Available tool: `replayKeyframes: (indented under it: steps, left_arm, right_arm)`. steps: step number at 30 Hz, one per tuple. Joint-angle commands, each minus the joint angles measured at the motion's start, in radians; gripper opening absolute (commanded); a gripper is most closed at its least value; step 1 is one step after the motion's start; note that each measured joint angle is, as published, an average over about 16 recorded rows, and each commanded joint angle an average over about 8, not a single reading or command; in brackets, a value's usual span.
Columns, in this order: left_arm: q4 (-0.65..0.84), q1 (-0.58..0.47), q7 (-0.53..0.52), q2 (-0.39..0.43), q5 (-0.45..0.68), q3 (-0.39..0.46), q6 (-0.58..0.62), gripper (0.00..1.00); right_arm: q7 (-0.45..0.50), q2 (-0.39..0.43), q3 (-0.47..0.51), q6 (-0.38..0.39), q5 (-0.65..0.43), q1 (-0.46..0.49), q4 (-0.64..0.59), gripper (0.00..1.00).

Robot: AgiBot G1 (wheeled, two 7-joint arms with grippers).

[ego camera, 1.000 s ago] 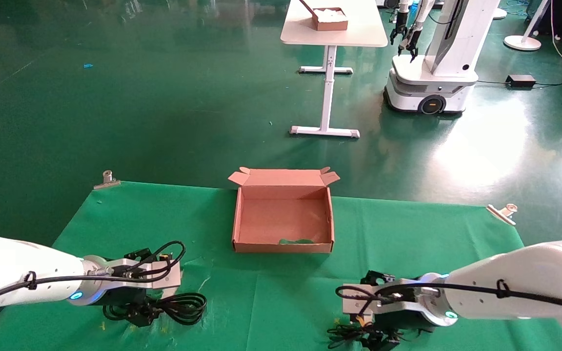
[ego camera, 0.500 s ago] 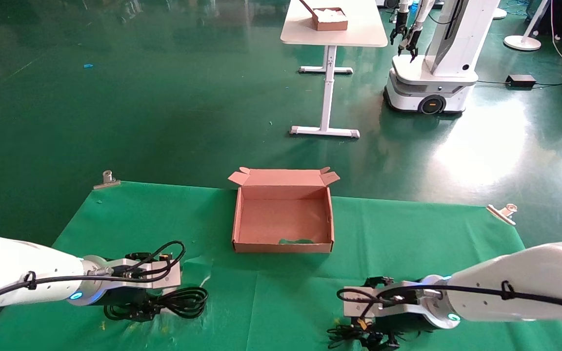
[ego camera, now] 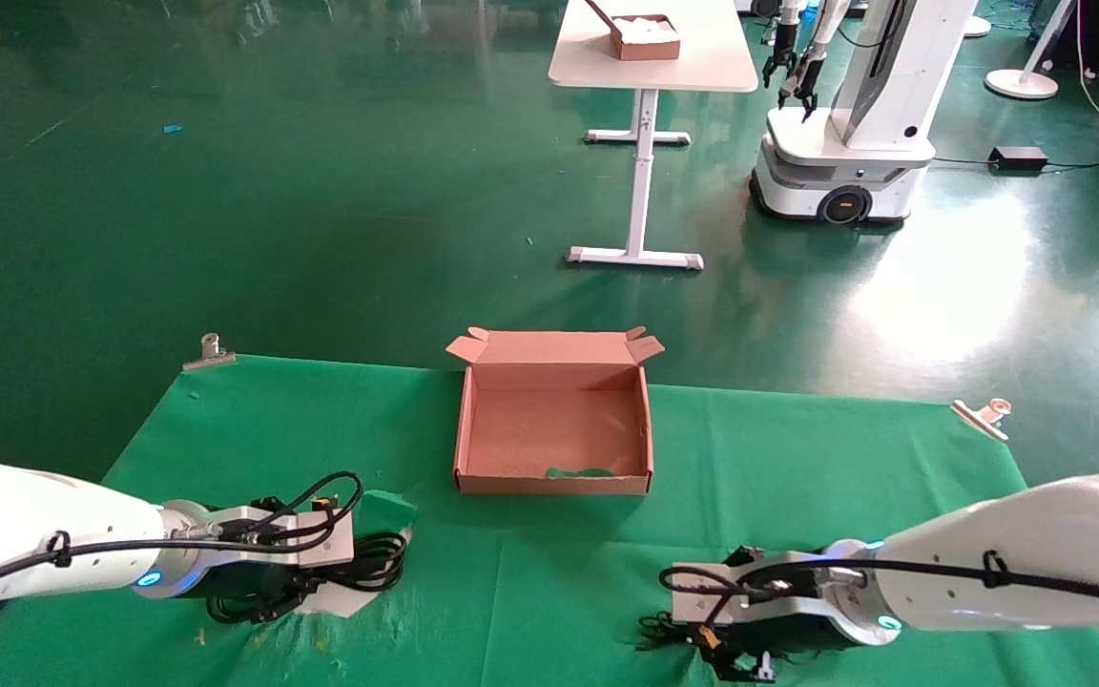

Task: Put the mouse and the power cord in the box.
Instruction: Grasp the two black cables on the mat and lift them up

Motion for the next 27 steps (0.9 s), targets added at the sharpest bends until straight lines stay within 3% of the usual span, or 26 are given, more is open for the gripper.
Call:
replayKeyframes:
  steps: [1,20,27]
  left_arm:
    - [0.000,0.000,0.000,0.000,0.000,0.000,0.000,0.00]
    - [-0.002,-0.001,0.002,-0.001,0.000,-0.001,0.000,0.00]
    - [-0.022,-0.035,0.072,-0.024,-0.051,-0.015,0.021,0.00]
  right_arm:
    - [0.000,0.000,0.000,-0.001,0.000,0.000,0.000,0.00]
    - [0.000,0.001,0.001,0.000,0.002,-0.001,0.002,0.00]
    - [-0.006,0.016,0.018,0.013,0.005,0.028,-0.001,0.00]
